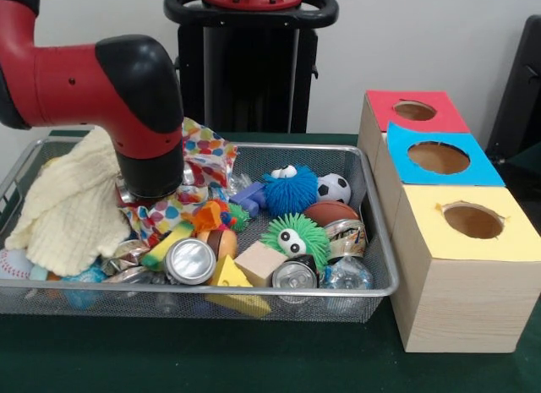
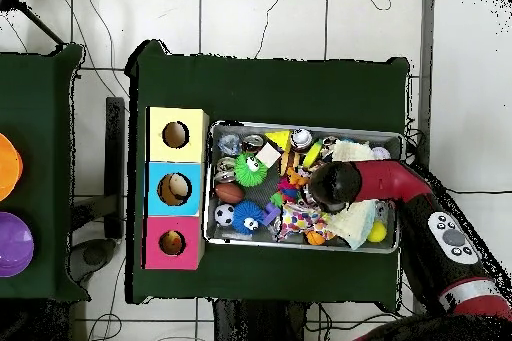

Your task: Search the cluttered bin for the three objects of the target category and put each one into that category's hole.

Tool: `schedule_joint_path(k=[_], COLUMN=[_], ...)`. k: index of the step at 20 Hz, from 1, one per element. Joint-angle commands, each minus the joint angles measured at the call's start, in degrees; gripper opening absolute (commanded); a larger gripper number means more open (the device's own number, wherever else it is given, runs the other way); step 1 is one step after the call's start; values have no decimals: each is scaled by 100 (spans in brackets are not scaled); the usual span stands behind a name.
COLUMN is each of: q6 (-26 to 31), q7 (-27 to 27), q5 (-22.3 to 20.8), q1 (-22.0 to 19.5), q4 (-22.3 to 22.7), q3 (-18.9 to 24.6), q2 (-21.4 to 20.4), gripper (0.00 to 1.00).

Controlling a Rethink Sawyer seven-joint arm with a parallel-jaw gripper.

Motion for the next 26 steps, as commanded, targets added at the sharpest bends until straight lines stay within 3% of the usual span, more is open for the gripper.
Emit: schedule_joint_path(k=[1,8,12,18,23,26], q6=[256,1247,1444,1328,1501,867], q7=[-187,390,836,1592,1861,2057], q5=[-286,703,1377,2123,2735,2717], q1=[389,1056,1315,1919,2230,2387], q4=[-584,106,363,469,477,564], q3=[-317,-375,-321,-454,-672,-900], q2=[-62,-1343,-1747,-2084,-2156,-1873], gripper=[0,0,0,0,0,0])
